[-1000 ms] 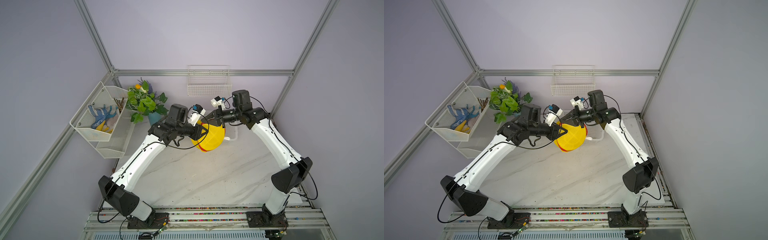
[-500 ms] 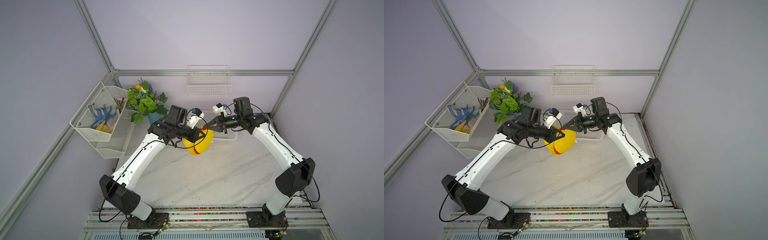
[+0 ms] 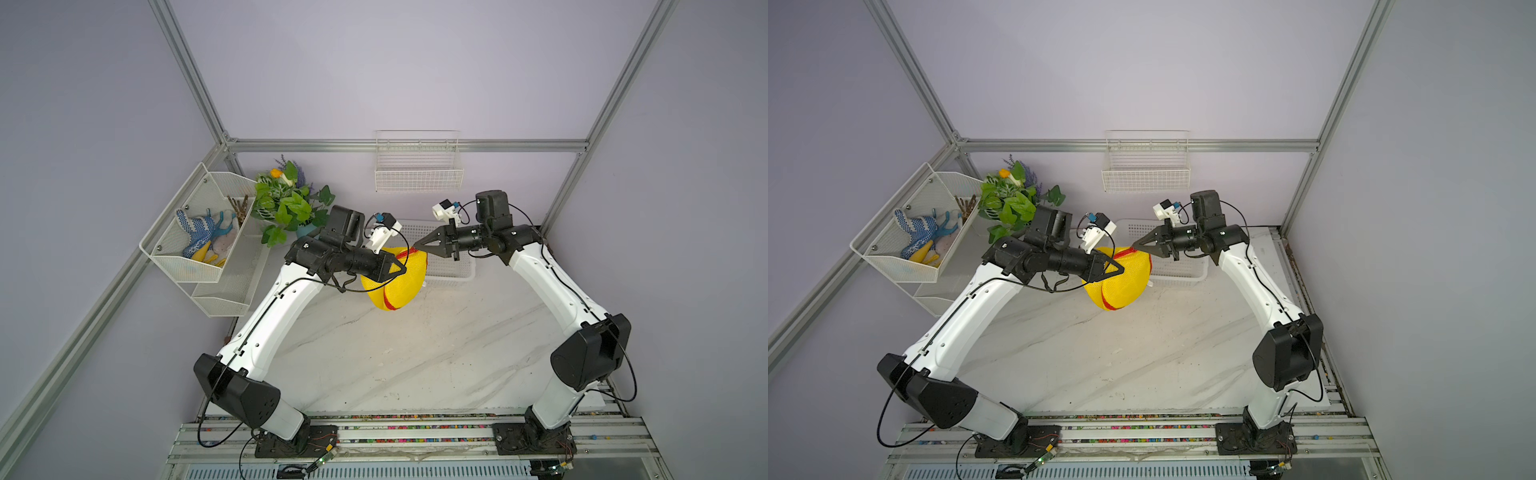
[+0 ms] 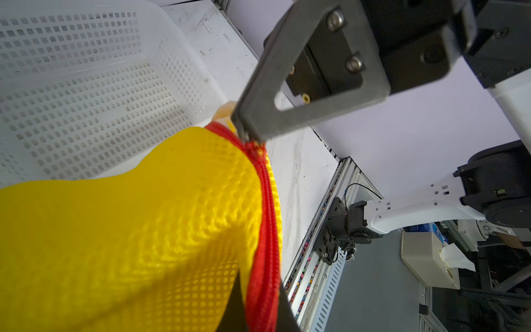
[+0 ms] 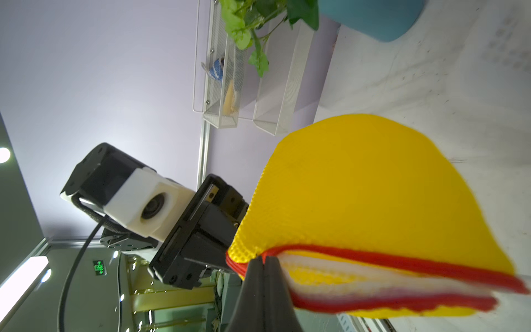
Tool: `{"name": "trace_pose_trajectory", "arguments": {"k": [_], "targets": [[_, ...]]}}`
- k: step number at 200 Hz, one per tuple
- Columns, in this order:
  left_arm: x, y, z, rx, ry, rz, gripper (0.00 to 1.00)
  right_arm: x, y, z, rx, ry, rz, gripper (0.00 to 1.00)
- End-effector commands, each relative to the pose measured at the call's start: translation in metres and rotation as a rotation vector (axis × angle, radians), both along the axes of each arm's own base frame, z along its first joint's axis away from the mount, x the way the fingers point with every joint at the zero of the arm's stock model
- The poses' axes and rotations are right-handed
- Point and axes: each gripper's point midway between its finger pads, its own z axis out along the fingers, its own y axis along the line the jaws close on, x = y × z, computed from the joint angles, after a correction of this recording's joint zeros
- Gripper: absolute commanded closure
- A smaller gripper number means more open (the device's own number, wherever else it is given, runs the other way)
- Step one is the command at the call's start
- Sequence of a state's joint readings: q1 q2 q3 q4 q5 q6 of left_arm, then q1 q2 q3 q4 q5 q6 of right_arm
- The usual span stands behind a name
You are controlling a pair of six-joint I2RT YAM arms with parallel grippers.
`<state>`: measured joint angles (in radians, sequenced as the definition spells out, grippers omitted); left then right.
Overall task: Turn the laundry bag inside out
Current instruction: Zip the zipper on the laundry bag.
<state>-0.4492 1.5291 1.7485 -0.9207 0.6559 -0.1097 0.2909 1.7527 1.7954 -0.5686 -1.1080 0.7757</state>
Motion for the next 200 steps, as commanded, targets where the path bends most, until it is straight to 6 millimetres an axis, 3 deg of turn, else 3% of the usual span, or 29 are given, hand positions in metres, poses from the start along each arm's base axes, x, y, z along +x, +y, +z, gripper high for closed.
{"name": "trace_pose_trajectory", "arguments": {"k": [1, 17, 30, 85, 90, 108, 128, 169, 200], "targets": [[-0.041, 0.021, 0.076, -0.093, -0.097, -0.024, 1.0, 0.075, -0.063, -0.019, -0.112, -0.048, -0.313, 1.0], [-0.044, 0.023, 0.073, -0.087, -0.087, -0.024, 1.0, 0.079, -0.066, -0.012, -0.108, -0.068, -0.325, 1.0], [-0.045, 0.023, 0.077, -0.09, -0.096, -0.022, 1.0, 0.079, -0.068, -0.019, -0.115, -0.055, -0.327, 1.0], [-0.037, 0.025, 0.122, -0.217, -0.179, -0.006, 1.0, 0.062, -0.071, -0.104, -0.172, 0.1, -0.33, 1.0], [-0.047, 0.031, 0.139, -0.262, -0.207, 0.001, 1.0, 0.06, -0.072, -0.111, -0.173, 0.111, -0.33, 1.0], [-0.044, 0.041, 0.158, -0.357, -0.224, 0.024, 1.0, 0.056, -0.073, -0.126, -0.18, 0.135, -0.334, 1.0], [-0.044, 0.049, 0.17, -0.41, -0.231, 0.032, 1.0, 0.059, -0.078, -0.125, -0.172, 0.131, -0.355, 1.0], [-0.049, 0.063, 0.17, -0.412, -0.223, 0.063, 1.0, 0.071, -0.107, -0.117, -0.165, 0.115, -0.435, 1.0], [-0.047, 0.062, 0.157, -0.411, -0.192, 0.072, 1.0, 0.071, -0.1, -0.095, -0.096, 0.102, -0.425, 1.0]]}}
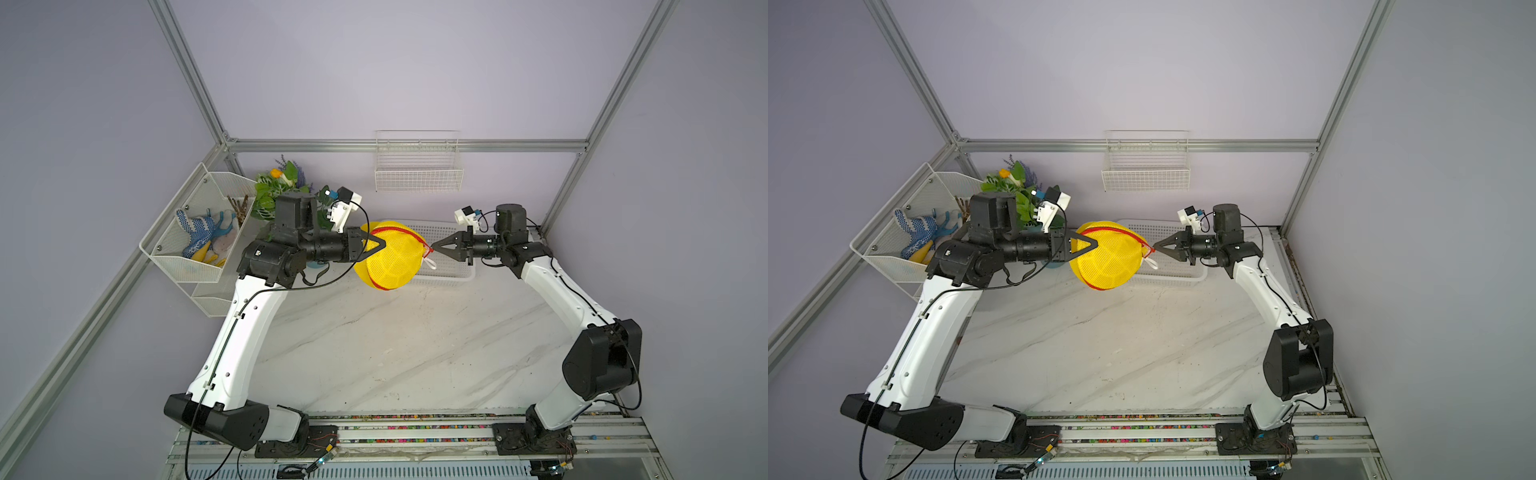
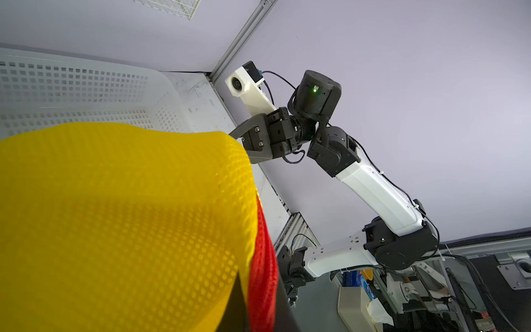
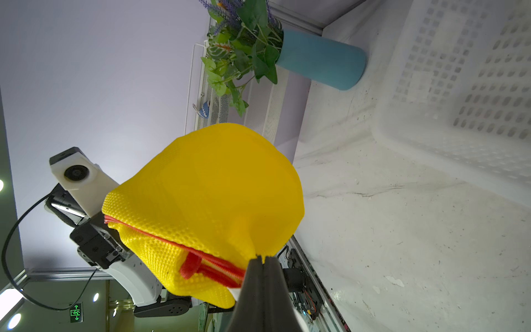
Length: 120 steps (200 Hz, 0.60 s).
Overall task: Turn the laundry bag inside out
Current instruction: Zip the zipper on the laundry bag.
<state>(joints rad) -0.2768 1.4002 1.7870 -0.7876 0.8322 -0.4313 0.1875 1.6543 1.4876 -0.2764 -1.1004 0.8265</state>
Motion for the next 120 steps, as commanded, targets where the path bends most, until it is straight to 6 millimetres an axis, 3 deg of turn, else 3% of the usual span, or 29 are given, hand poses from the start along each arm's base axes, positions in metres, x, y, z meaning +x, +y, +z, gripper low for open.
{"name": "trace_pose_trajectory", "arguments": {"k": [1, 44, 56, 69, 86, 99, 120], "targets": [[-0.042, 0.015, 0.062, -0.094, -0.234, -0.037, 1.0, 0.054, -0.057, -0.057, -0.105, 0.145, -0.304, 1.0], [-0.032, 0.008, 0.029, -0.05, -0.174, -0.03, 1.0, 0.039, -0.026, -0.004, -0.044, 0.09, -0.206, 1.0], [-0.031, 0.002, 0.019, -0.028, -0.158, -0.039, 0.8, 0.033, -0.014, 0.008, -0.046, 0.074, -0.171, 1.0], [-0.028, -0.003, 0.007, 0.008, -0.146, -0.039, 0.5, 0.026, -0.002, 0.018, -0.05, 0.063, -0.125, 1.0], [-0.026, -0.006, -0.003, 0.027, -0.131, -0.041, 0.29, 0.016, 0.011, 0.024, -0.068, 0.056, -0.072, 1.0], [-0.023, -0.005, -0.007, 0.041, -0.129, -0.029, 0.18, 0.01, 0.019, 0.029, -0.078, 0.048, -0.039, 1.0], [-0.02, -0.003, -0.01, 0.06, -0.136, -0.013, 0.13, 0.004, 0.026, 0.036, -0.082, 0.036, -0.006, 1.0]]}}
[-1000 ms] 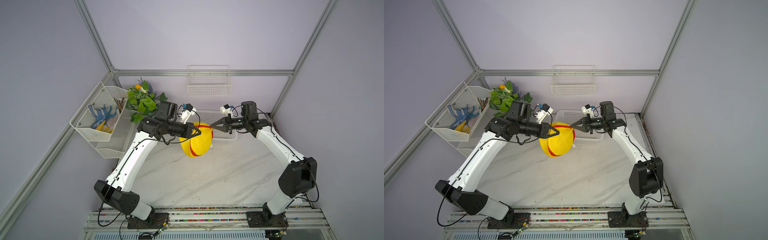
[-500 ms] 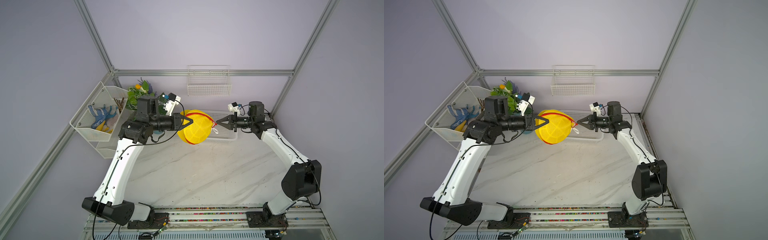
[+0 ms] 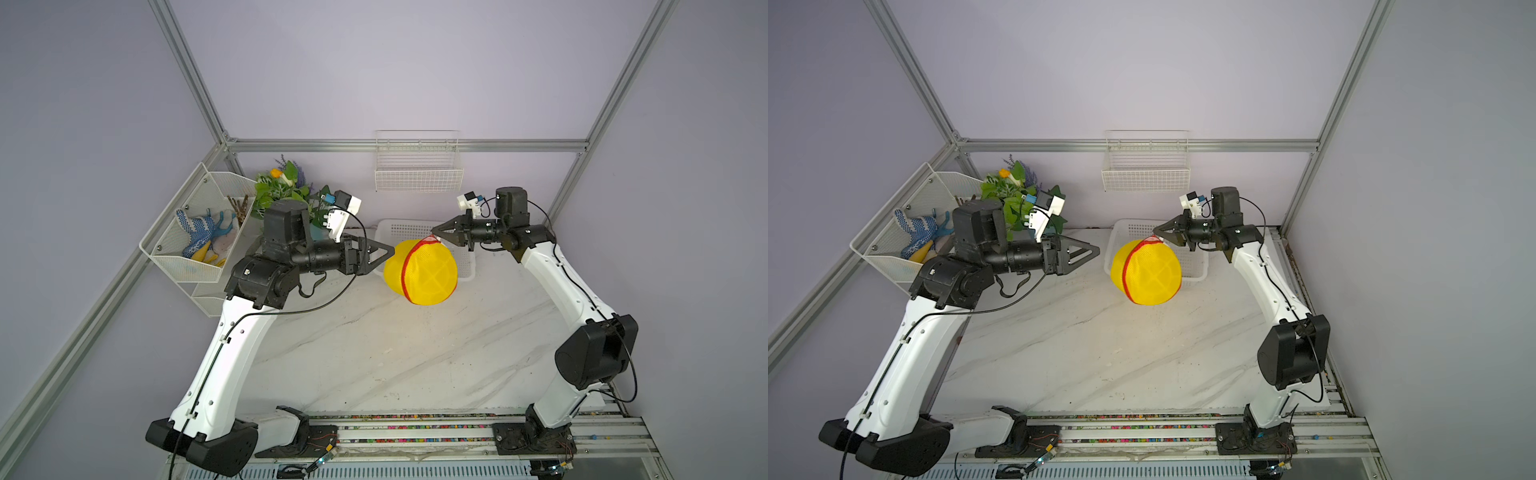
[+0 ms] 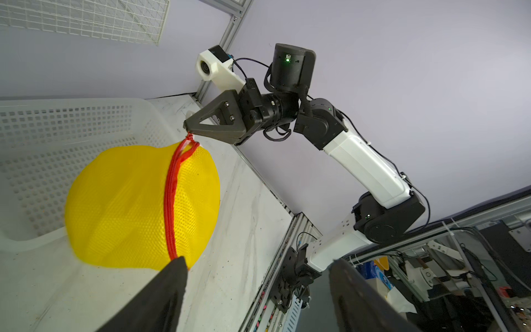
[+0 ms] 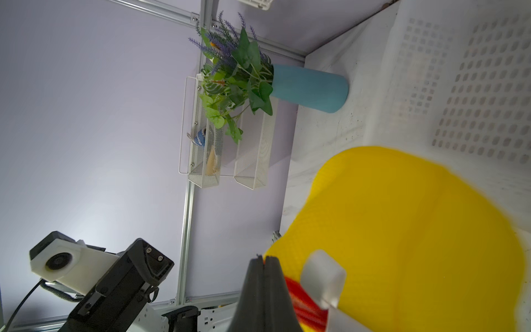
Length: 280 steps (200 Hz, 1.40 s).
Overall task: Turn the laundry bag inside out
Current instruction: Zip the zipper on the laundry bag.
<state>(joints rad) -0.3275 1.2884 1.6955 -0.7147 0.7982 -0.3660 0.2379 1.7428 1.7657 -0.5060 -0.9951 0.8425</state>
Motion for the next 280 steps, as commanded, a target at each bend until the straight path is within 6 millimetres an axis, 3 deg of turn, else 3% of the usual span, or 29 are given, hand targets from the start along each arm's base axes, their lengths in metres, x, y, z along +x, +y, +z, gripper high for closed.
{"name": "trace_pose_trajectory", "arguments": {"k": [1, 69, 90, 121, 158, 179, 203, 209, 264, 280], "targets": [[0.011, 0.001, -0.023, 0.049, 0.015, 0.025, 0.13, -0.012, 0.01, 0.005, -0.03, -0.007, 0.045, 1.0], [0.028, -0.008, -0.051, 0.13, 0.02, 0.048, 0.09, -0.028, 0.022, 0.016, -0.055, -0.017, 0.126, 1.0], [0.038, -0.01, -0.063, 0.151, 0.041, 0.067, 0.09, -0.038, 0.023, -0.002, -0.108, 0.023, 0.144, 1.0], [0.044, -0.005, -0.074, 0.183, 0.048, 0.112, 0.1, -0.074, 0.027, -0.032, -0.189, 0.108, 0.2, 1.0], [0.022, -0.029, -0.103, 0.204, 0.135, -0.005, 0.08, -0.099, 0.029, -0.048, -0.217, 0.162, 0.214, 1.0], [0.008, -0.048, -0.134, 0.278, 0.178, -0.06, 0.05, -0.097, 0.036, -0.038, -0.209, 0.143, 0.216, 1.0], [0.006, -0.056, -0.149, 0.319, 0.176, -0.051, 0.0, -0.093, 0.043, -0.021, -0.191, 0.118, 0.217, 1.0], [0.013, -0.061, -0.163, 0.343, 0.201, -0.048, 0.0, -0.092, 0.045, -0.016, -0.185, 0.111, 0.216, 1.0], [0.015, -0.073, -0.184, 0.453, 0.159, -0.059, 0.0, -0.096, 0.06, 0.022, -0.125, 0.064, 0.245, 1.0], [0.014, -0.078, -0.191, 0.477, 0.166, -0.083, 0.09, -0.097, 0.062, 0.03, -0.114, 0.052, 0.251, 1.0]]}}
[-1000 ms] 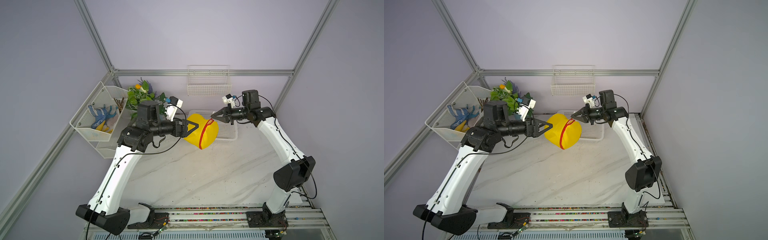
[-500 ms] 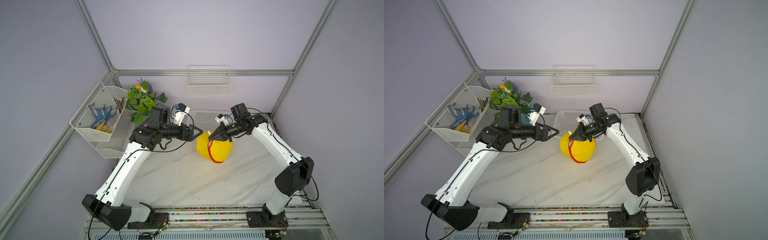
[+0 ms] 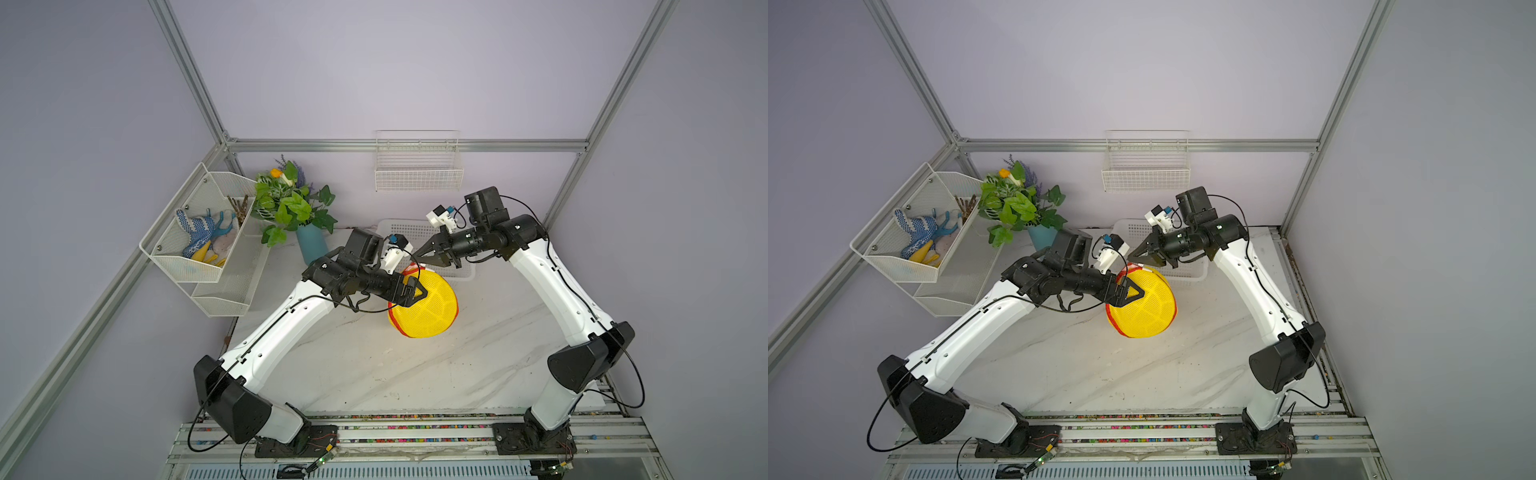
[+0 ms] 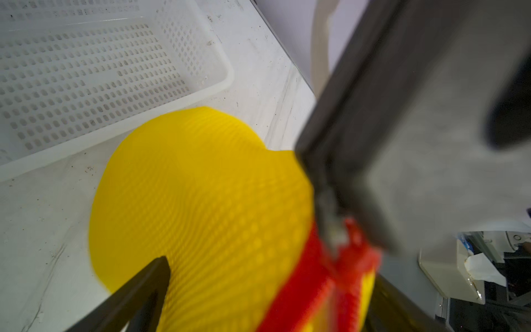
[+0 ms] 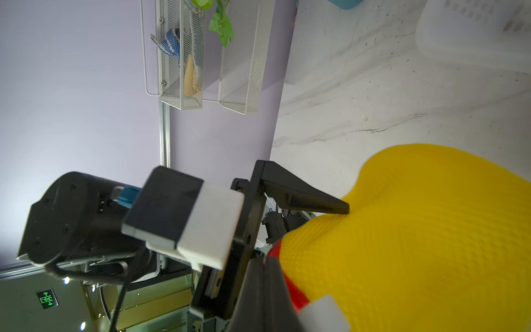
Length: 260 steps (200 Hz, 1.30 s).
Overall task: Turn the laundry bag inside out
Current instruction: Zip the zipper on the laundry bag, then place the laundry bag at the center of the board.
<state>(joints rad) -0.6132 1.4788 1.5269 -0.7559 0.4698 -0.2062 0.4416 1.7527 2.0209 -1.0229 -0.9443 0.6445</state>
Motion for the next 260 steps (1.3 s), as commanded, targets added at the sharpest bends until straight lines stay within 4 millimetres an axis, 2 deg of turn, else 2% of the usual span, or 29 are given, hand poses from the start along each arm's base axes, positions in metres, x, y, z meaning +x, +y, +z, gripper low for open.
{"name": "trace_pose_trajectory", "arguments": {"k": [1, 11, 31, 44, 51, 57, 67, 83, 108, 121, 126, 146, 159, 172, 196, 226, 232, 242, 260], "targets": [[-0.002, -0.002, -0.031, 0.096, 0.025, -0.029, 0.1, -0.003, 0.007, 0.015, 0.037, -0.002, 0.024, 1.0], [-0.002, -0.005, -0.029, 0.087, 0.024, -0.043, 0.25, -0.003, 0.006, 0.017, 0.039, -0.004, 0.022, 1.0], [-0.002, -0.011, -0.023, 0.068, 0.022, -0.067, 0.74, -0.002, 0.006, 0.014, 0.032, -0.005, 0.016, 1.0], [-0.006, -0.015, -0.012, 0.035, 0.021, -0.096, 0.94, 0.001, 0.004, 0.01, 0.018, -0.006, 0.0, 1.0], [-0.01, -0.016, -0.006, 0.013, 0.025, -0.116, 1.0, 0.004, 0.003, 0.008, 0.009, -0.012, -0.013, 0.84], [-0.014, -0.017, 0.0, -0.006, 0.034, -0.131, 1.0, 0.009, -0.001, 0.007, -0.002, -0.02, -0.034, 0.72], [-0.02, -0.017, 0.007, -0.039, 0.068, -0.153, 1.0, 0.019, -0.008, 0.007, -0.009, -0.042, -0.072, 0.63], [-0.03, -0.014, 0.017, -0.119, 0.147, -0.178, 1.0, 0.043, -0.032, 0.009, -0.001, -0.065, -0.177, 0.47], [-0.034, -0.008, 0.033, -0.322, 0.308, -0.178, 1.0, 0.077, -0.08, 0.01, 0.027, -0.082, -0.359, 0.36], [-0.033, -0.006, 0.034, -0.416, 0.385, -0.18, 1.0, 0.087, -0.103, 0.012, 0.039, -0.089, -0.434, 0.36], [-0.031, -0.005, 0.034, -0.446, 0.413, -0.176, 1.0, 0.09, -0.11, 0.013, 0.04, -0.093, -0.456, 0.3], [-0.024, -0.003, 0.018, -0.534, 0.528, -0.157, 1.0, 0.094, -0.13, 0.011, 0.039, -0.09, -0.509, 0.3], [-0.019, -0.003, -0.002, -0.565, 0.595, -0.136, 1.0, 0.094, -0.138, 0.006, 0.04, -0.081, -0.526, 0.29], [-0.015, -0.002, -0.022, -0.589, 0.646, -0.116, 1.0, 0.091, -0.142, 0.002, 0.04, -0.073, -0.534, 0.29], [-0.005, -0.001, -0.046, -0.638, 0.674, -0.087, 1.0, 0.087, -0.147, -0.004, 0.041, -0.059, -0.535, 0.29], [-0.005, 0.0, -0.089, -0.549, 0.715, -0.056, 1.0, 0.085, -0.148, -0.012, 0.039, -0.041, -0.53, 0.28], [-0.007, 0.001, -0.097, -0.519, 0.728, -0.052, 0.91, 0.085, -0.149, -0.013, 0.039, -0.04, -0.53, 0.28], [-0.013, 0.005, -0.111, -0.455, 0.744, -0.043, 0.67, 0.085, -0.149, -0.014, 0.038, -0.036, -0.529, 0.28], [-0.028, 0.015, -0.126, -0.328, 0.745, -0.043, 0.44, 0.085, -0.15, -0.017, 0.038, -0.028, -0.529, 0.28]]}}
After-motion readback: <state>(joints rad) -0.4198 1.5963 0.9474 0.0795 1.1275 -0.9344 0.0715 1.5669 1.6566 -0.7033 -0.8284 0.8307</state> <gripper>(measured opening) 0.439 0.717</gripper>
